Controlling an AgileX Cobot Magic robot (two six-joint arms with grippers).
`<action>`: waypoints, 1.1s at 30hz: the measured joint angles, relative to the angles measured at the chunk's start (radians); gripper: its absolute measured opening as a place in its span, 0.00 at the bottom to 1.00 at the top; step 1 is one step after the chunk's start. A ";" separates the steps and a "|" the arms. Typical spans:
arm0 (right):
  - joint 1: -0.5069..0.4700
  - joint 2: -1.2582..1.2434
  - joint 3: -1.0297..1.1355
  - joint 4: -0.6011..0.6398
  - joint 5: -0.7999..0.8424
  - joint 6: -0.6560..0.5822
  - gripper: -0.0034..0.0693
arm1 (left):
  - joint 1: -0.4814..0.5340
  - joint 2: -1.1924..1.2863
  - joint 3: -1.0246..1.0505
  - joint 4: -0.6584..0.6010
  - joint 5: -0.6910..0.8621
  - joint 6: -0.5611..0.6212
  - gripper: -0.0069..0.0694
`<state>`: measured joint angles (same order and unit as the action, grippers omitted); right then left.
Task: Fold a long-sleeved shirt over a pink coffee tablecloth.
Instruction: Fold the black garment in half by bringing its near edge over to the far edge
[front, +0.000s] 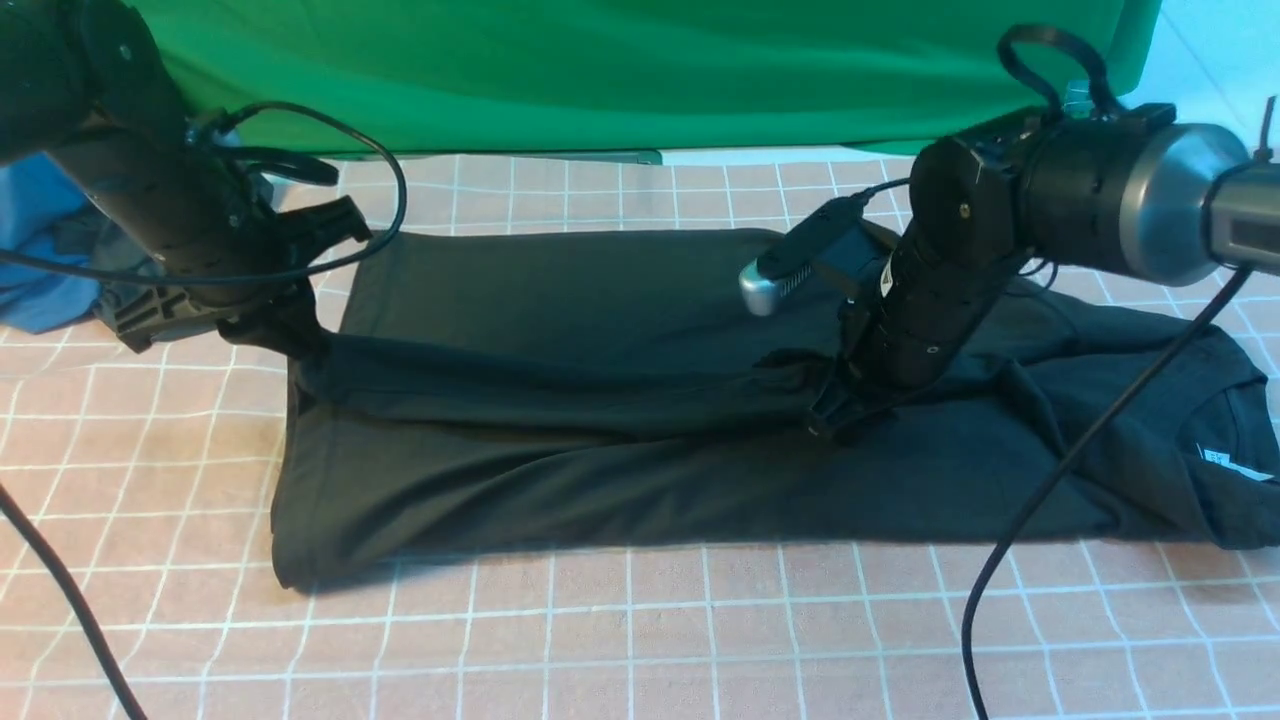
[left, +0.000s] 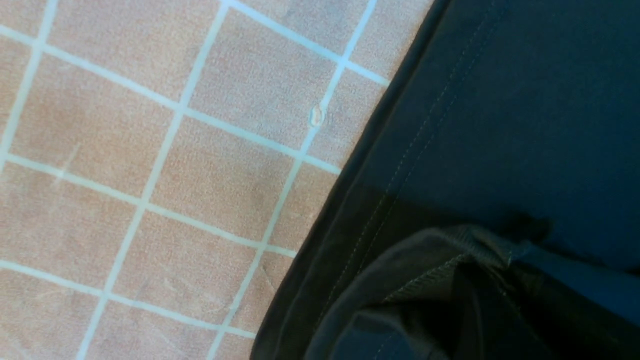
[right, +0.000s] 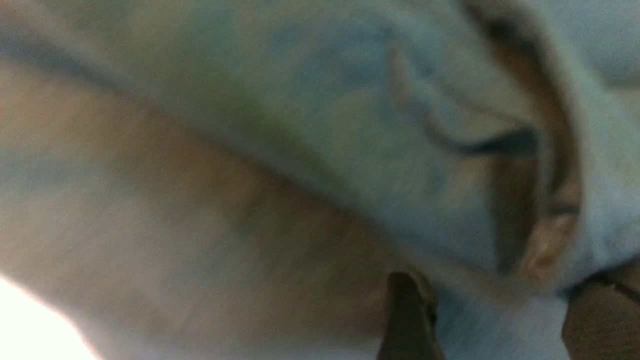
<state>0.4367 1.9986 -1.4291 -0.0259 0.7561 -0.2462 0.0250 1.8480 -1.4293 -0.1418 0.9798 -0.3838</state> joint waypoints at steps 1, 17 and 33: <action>-0.003 0.006 0.000 -0.007 -0.016 0.006 0.65 | 0.000 0.000 0.000 0.000 0.002 0.000 0.13; -0.070 0.025 0.002 -0.106 -0.232 0.068 0.61 | 0.001 0.000 0.000 0.000 0.030 0.023 0.13; -0.096 -0.108 0.002 -0.025 0.002 0.067 0.53 | 0.001 0.000 -0.001 0.000 0.037 0.028 0.13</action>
<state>0.3409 1.8903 -1.4271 -0.0514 0.7579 -0.1788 0.0262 1.8480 -1.4301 -0.1418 1.0168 -0.3563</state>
